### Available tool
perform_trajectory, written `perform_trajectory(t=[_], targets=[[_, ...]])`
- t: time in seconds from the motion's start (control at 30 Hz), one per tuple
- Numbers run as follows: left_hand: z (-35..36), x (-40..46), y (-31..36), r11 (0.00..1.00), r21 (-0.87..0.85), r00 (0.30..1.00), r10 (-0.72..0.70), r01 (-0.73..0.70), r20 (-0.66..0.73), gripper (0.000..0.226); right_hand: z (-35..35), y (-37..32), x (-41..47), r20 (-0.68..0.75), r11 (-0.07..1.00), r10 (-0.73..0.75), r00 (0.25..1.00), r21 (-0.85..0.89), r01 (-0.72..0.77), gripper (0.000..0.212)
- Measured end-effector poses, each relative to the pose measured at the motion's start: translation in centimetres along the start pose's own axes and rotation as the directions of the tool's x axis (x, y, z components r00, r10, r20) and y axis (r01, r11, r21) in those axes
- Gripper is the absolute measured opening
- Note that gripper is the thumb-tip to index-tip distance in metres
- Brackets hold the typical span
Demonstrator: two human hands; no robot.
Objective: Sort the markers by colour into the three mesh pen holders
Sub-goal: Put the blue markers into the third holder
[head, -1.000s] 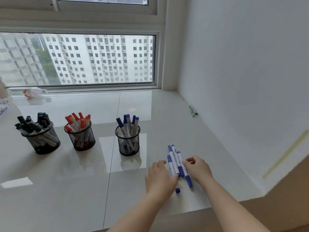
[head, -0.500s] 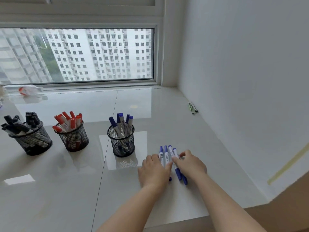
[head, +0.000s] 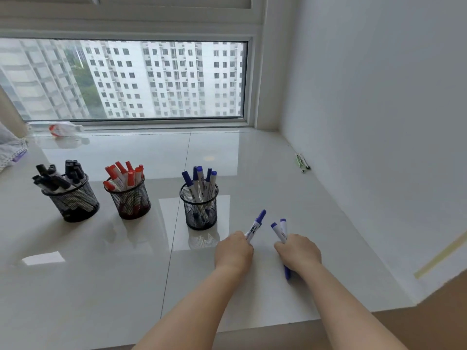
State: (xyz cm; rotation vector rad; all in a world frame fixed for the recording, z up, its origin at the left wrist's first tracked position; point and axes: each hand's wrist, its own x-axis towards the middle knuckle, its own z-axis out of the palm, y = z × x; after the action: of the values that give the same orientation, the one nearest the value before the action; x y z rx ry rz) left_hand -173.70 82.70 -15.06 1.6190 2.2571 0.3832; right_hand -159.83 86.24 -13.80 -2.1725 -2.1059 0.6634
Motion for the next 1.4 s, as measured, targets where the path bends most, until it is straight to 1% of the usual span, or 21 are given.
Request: perform_trajectory(t=[0.1, 0.17, 0.23, 0.27, 0.33, 0.4, 0.43, 0.5, 0.57, 0.67, 0.77, 0.8, 0.83, 0.9, 0.97, 1.03, 1.1, 1.17, 1.23, 1.3, 1.4], targets=[[-1.0, -1.1, -1.8, 0.989, -0.151, 1.0, 0.009, -0.005, 0.024, 0.02, 0.5, -0.4, -0.8, -0.025, 0.999, 0.045, 0.999, 0.005, -0.045, 0.023], [-1.5, -2.1, -2.8, 0.954, -0.298, 0.994, 0.054, -0.022, 0.099, 0.012, 0.9, -0.9, -1.2, -0.056, 0.995, 0.089, 0.994, 0.052, -0.086, 0.03], [-1.9, -3.1, -3.7, 0.881, -0.473, 0.979, 0.091, 0.005, 0.18, 0.008, 1.1, -1.4, -1.6, -0.07, 0.969, 0.164, 0.984, 0.197, -0.148, 0.034], [-2.2, -3.5, -4.2, 0.833, -0.552, 0.974, 0.101, 0.03, 0.205, 0.01, 1.2, -1.7, -1.7, -0.076, 0.939, 0.199, 0.977, 0.301, -0.168, 0.03], [-3.0, -4.1, -5.3, 0.766, -0.64, 0.971, 0.105, 0.06, 0.215, 0.013, 1.3, -2.4, -1.9, -0.075, 0.818, 0.224, 0.972, 0.556, -0.146, 0.019], [-4.0, -4.3, -6.2, 0.759, -0.65, 0.979, 0.101, 0.039, 0.177, 0.008, 1.0, -3.5, -2.3, -0.038, 0.653, 0.199, 0.979, 0.75, -0.104, 0.014], [-4.5, -4.4, -6.7, 0.771, -0.637, 0.986, 0.089, 0.019, 0.137, 0.006, 0.8, -4.2, -2.6, -0.02, 0.599, 0.18, 0.983, 0.796, -0.093, 0.01], [-5.8, -4.3, -7.6, 0.768, -0.64, 0.997, 0.057, -0.013, 0.049, 0.015, 0.1, -6.0, -3.3, 0.013, 0.53, 0.142, 0.99, 0.843, -0.088, 0.003], [-7.6, -3.9, -8.3, 0.722, -0.692, 1.0, 0.008, -0.007, -0.003, 0.028, -0.9, -8.0, -3.6, 0.012, 0.485, 0.103, 0.995, 0.872, -0.06, 0.018], [-10.5, -2.7, -9.0, 0.627, -0.778, 0.999, -0.048, 0.03, -0.001, 0.031, -2.5, -11.4, -3.7, -0.065, 0.438, 0.08, 0.995, 0.899, 0.024, 0.026], [-13.1, -1.0, -9.4, 0.565, -0.823, 0.996, -0.084, 0.056, 0.01, 0.029, -4.0, -14.4, -3.4, -0.17, 0.278, 0.105, 0.98, 0.951, 0.135, 0.029], [-14.0, -0.3, -9.3, 0.536, -0.842, 0.995, -0.096, 0.055, 0.004, 0.029, -4.5, -15.2, -3.4, -0.211, 0.239, 0.108, 0.972, 0.954, 0.18, 0.03], [-14.8, 0.5, -9.0, 0.497, -0.867, 0.995, -0.1, 0.042, -0.009, 0.029, -5.0, -16.1, -3.2, -0.249, 0.222, 0.095, 0.964, 0.949, 0.223, 0.032], [-16.2, 2.1, -8.5, 0.41, -0.912, 0.995, -0.092, -0.008, -0.05, 0.029, -5.7, -17.9, -2.7, -0.308, 0.229, 0.036, 0.951, 0.928, 0.293, 0.034], [-17.0, 3.6, -7.7, 0.342, -0.937, 0.992, -0.077, -0.071, -0.103, 0.027, -6.0, -19.3, -1.8, -0.359, 0.231, 0.01, 0.933, 0.909, 0.347, 0.035], [-17.1, 4.9, -7.0, 0.275, -0.953, 0.985, -0.074, -0.128, -0.153, 0.03, -5.8, -20.2, -0.9, -0.407, 0.258, 0.035, 0.913, 0.886, 0.385, 0.038], [-16.7, 6.1, -6.5, 0.251, -0.954, 0.979, -0.082, -0.162, -0.188, 0.037, -5.1, -20.7, 0.1, -0.433, 0.307, 0.083, 0.897, 0.868, 0.39, 0.041], [-15.8, 7.1, -6.4, 0.287, -0.939, 0.972, -0.086, -0.188, -0.22, 0.039, -4.3, -20.8, 1.1, -0.451, 0.361, 0.116, 0.885, 0.849, 0.385, 0.042], [-14.6, 7.9, -6.6, 0.384, -0.902, 0.965, -0.089, -0.197, -0.248, 0.04, -3.4, -20.7, 1.9, -0.462, 0.433, 0.114, 0.88, 0.82, 0.375, 0.041], [-13.3, 8.7, -7.0, 0.491, -0.847, 0.956, -0.083, -0.206, -0.28, 0.04, -2.3, -20.5, 2.6, -0.454, 0.518, 0.077, 0.887, 0.779, 0.354, 0.042], [-11.4, 9.2, -7.3, 0.589, -0.772, 0.937, -0.07, -0.239, -0.343, 0.034, -0.5, -19.7, 3.1, -0.41, 0.586, 0.05, 0.911, 0.751, 0.305, 0.043]])
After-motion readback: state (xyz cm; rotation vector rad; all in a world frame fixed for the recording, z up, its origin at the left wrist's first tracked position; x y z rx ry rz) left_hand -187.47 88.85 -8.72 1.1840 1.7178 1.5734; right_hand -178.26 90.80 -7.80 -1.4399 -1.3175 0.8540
